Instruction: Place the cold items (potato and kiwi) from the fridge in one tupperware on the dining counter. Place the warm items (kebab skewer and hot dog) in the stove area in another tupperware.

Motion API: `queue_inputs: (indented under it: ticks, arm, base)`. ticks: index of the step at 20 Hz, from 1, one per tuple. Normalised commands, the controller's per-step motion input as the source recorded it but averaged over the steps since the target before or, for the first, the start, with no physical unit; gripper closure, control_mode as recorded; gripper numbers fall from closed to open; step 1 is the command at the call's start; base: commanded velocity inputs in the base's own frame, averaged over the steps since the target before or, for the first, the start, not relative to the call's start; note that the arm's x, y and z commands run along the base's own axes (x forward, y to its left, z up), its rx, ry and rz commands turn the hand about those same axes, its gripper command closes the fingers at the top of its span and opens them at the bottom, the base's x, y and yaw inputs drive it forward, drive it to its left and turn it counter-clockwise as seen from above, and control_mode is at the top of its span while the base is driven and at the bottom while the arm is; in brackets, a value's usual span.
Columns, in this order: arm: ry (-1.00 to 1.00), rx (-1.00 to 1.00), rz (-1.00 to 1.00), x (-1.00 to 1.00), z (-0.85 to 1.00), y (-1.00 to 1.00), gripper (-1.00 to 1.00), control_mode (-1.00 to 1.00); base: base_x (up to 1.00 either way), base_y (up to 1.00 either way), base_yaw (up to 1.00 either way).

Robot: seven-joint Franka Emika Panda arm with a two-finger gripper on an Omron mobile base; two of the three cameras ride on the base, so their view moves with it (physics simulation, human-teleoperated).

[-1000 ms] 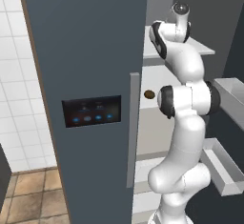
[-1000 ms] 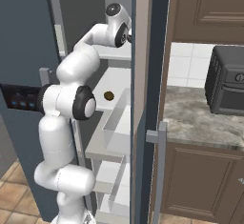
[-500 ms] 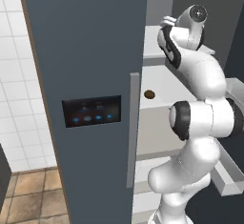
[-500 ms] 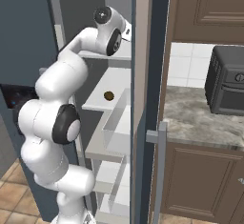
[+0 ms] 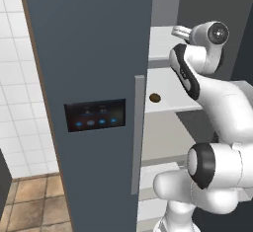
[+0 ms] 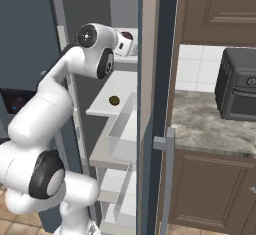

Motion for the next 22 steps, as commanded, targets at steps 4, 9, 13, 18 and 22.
queue_inputs:
  ticks: [4,9,13,18,22]
  arm:
    - [0.52,-0.03,0.11,-1.0,-0.02,0.84,1.0,-1.0]
    - [0.5,0.0,0.23,-1.0,-0.46,0.84,1.0,-1.0]
    - [0.43,0.0,0.17,-1.0,-0.77,0.37,1.0,-1.0]
    - [0.34,-0.06,0.18,-1.0,-0.99,0.07,1.0,-1.0]
    - [-0.08,-0.15,0.0,-1.0,-1.0,0.0,1.0,-1.0]
  base:
    - [0.0,0.0,0.0]
    - [0.0,0.0,0.0]
    - [0.0,0.0,0.0]
    - [0.0,0.0,0.0]
    - [0.0,0.0,0.0]
